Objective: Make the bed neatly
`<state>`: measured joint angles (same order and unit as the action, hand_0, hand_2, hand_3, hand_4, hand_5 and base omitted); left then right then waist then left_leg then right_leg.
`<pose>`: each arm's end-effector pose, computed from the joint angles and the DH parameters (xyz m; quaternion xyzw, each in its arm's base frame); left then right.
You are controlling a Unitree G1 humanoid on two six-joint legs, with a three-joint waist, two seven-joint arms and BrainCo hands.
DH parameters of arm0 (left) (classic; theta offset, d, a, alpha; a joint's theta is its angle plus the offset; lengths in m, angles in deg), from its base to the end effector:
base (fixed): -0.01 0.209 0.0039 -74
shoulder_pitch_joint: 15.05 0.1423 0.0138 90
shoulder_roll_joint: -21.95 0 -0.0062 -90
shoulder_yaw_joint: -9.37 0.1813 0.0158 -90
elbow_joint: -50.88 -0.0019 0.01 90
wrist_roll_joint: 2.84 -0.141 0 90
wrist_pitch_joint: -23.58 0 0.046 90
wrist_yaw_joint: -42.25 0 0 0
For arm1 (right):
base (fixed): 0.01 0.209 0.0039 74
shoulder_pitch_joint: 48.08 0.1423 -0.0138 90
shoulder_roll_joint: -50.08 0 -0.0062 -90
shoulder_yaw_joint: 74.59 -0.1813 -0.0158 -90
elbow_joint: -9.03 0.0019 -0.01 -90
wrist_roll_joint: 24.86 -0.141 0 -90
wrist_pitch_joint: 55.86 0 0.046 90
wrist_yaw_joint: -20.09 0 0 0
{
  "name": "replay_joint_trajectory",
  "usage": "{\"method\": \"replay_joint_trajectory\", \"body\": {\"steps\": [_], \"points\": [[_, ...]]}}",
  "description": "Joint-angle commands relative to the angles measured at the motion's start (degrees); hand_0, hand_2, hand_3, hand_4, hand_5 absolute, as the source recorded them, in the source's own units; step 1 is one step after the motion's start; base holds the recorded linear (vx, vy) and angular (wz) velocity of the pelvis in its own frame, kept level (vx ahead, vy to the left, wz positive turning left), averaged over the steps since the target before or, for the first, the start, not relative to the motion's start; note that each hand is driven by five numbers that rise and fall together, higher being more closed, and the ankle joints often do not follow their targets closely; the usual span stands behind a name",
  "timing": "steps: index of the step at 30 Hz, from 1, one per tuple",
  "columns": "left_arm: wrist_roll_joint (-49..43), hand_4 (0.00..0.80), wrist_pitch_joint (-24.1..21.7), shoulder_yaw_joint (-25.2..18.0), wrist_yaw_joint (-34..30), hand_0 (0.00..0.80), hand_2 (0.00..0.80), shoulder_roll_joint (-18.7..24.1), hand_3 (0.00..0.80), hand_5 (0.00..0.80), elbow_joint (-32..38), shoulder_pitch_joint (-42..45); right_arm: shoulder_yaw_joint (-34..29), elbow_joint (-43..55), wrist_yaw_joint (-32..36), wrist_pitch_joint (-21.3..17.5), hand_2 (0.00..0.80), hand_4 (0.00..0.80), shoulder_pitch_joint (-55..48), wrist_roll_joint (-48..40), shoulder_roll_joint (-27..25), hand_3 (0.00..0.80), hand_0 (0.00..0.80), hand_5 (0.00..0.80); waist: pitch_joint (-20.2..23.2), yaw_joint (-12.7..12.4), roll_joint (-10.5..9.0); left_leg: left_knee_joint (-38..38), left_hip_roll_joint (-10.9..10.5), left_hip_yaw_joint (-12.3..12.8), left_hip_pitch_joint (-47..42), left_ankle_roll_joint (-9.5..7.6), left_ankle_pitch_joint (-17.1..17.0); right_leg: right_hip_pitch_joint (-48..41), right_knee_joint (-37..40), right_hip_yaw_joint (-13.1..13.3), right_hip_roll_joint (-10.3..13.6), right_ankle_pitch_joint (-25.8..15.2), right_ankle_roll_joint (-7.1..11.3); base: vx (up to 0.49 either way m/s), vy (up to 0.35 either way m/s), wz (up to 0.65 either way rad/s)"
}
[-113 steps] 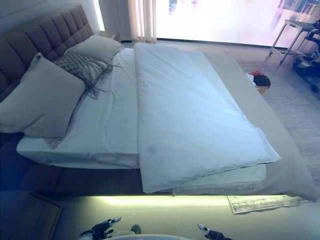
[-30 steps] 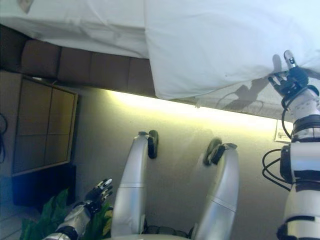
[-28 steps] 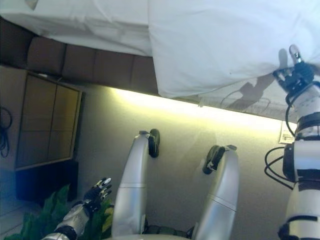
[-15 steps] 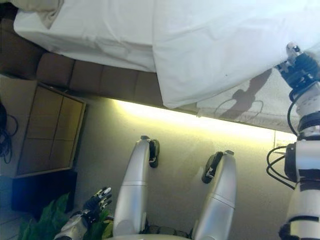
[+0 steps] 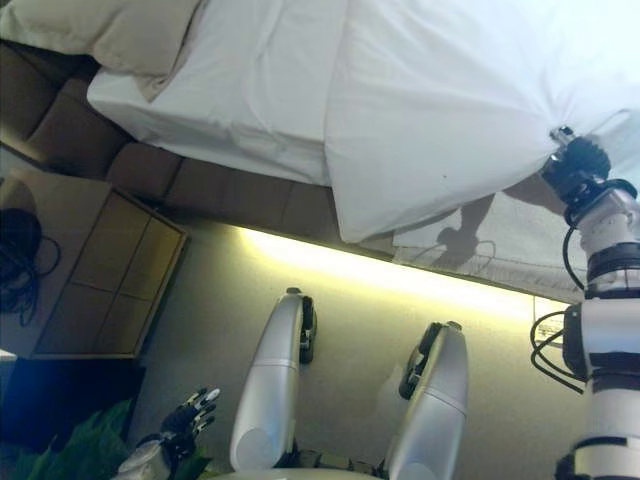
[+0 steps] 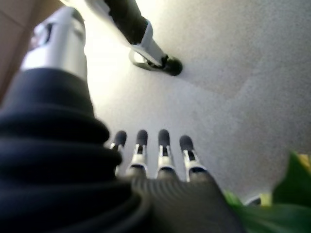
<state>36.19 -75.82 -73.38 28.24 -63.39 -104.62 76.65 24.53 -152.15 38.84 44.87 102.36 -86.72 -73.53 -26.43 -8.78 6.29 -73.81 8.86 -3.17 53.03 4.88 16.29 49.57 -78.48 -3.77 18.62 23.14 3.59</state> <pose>0.0825 0.2671 -0.0969 -0.1327 0.4238 0.1274 0.8869 0.3128 -0.3509 0.2003 0.2212 -0.0057 -0.0738 0.9724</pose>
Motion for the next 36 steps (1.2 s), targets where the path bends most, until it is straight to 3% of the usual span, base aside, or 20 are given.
{"method": "replay_joint_trajectory", "body": {"steps": [1,4,11,17,21,27,36], "points": [[0.26,0.0,-3.23,0.25,-0.66,0.0,0.0,1.76,0.0,0.0,-3.86,6.0,-4.03,6.26,4.58,-1.93,0.8,0.8,-6.55,-1.54,2.9,0.8,0.8,0.8,6.21,0.62,-2.36,8.89,1.5,-0.4,-0.54,-2.9,-8.52,1.93,10.66,0.94,1.7,-11.9,-2.51,0.0,0.0,0.0],[2.78,0.0,-3.49,-0.63,-1.06,0.0,0.0,2.77,0.0,0.0,-0.18,3.04,-3.03,6.57,4.6,-1.9,0.8,0.8,-6.38,-1.94,4.76,0.8,0.8,0.8,7.75,0.56,-2.7,13.8,1.79,-0.18,-3.67,-2.4,-9.11,-1.21,15.21,0.44,1.57,-12.57,-2.01,-0.017,0.001,0.02],[9.9,0.0,-1.88,0.17,5.94,0.0,0.0,9.11,0.0,0.0,21.01,-9.28,-2.74,9.96,3.31,-3.28,0.8,0.8,-10.02,-4.39,10.6,0.8,0.8,0.8,10.65,1.01,-3.49,24.84,2.69,1.15,-12.6,-1.5,-10.24,-11.09,25.74,-1.7,1.52,-14.49,-0.58,-0.009,-0.001,0.01],[4.19,0.0,-5.06,3.69,14.73,0.0,0.0,12.53,0.0,0.0,26.8,-20.84,-1.26,8.76,3.6,-2.7,0.8,0.8,-9.0,-4.45,14.15,0.8,0.8,0.8,13.98,1.25,-5.06,37.92,2.48,3.63,-23.91,-0.11,-11.69,-23.49,39.83,-6.04,0.38,-15.74,1.26,0.023,-0.027,-0.06],[0.93,0.0,-3.4,6.39,17.52,0.0,0.0,13.61,0.0,0.0,27.63,-27.75,0.39,8.24,3.43,-2.49,0.8,0.8,-8.27,-3.62,15.86,0.8,0.8,0.8,15.67,1.89,-5.3,45.23,3.24,5.31,-30.23,0.71,-14.14,-30.47,49.23,-8.52,-1.2,-18.15,1.43,-0.001,-0.014,-0.1],[8.3,0.0,1.89,9.14,14.51,0.0,0.0,10.29,0.0,0.0,27.75,-30.55,1.9,9.26,2.16,-1.95,0.8,0.8,-7.96,-4.11,16.89,0.8,0.8,0.8,17.01,2.66,-5.45,50.93,3.86,6.29,-36.44,1.73,-14.75,-36.77,56.82,-9.99,-3.18,-18.94,1.87,0.057,0.002,-0.06],[33.33,0.0,15.52,11.28,6.33,0.0,0.0,-3.34,0.0,0.0,23.0,-27.32,3.5,12.01,-1.59,-2.58,0.8,0.8,-4.27,-7.6,18.3,0.8,0.8,0.8,15.92,2.63,-6.58,51.75,4.86,6.52,-37.66,2.42,-14.54,-38.77,58.36,-10.84,-4.49,-18.65,1.49,0.015,-0.029,-0.01]]}}
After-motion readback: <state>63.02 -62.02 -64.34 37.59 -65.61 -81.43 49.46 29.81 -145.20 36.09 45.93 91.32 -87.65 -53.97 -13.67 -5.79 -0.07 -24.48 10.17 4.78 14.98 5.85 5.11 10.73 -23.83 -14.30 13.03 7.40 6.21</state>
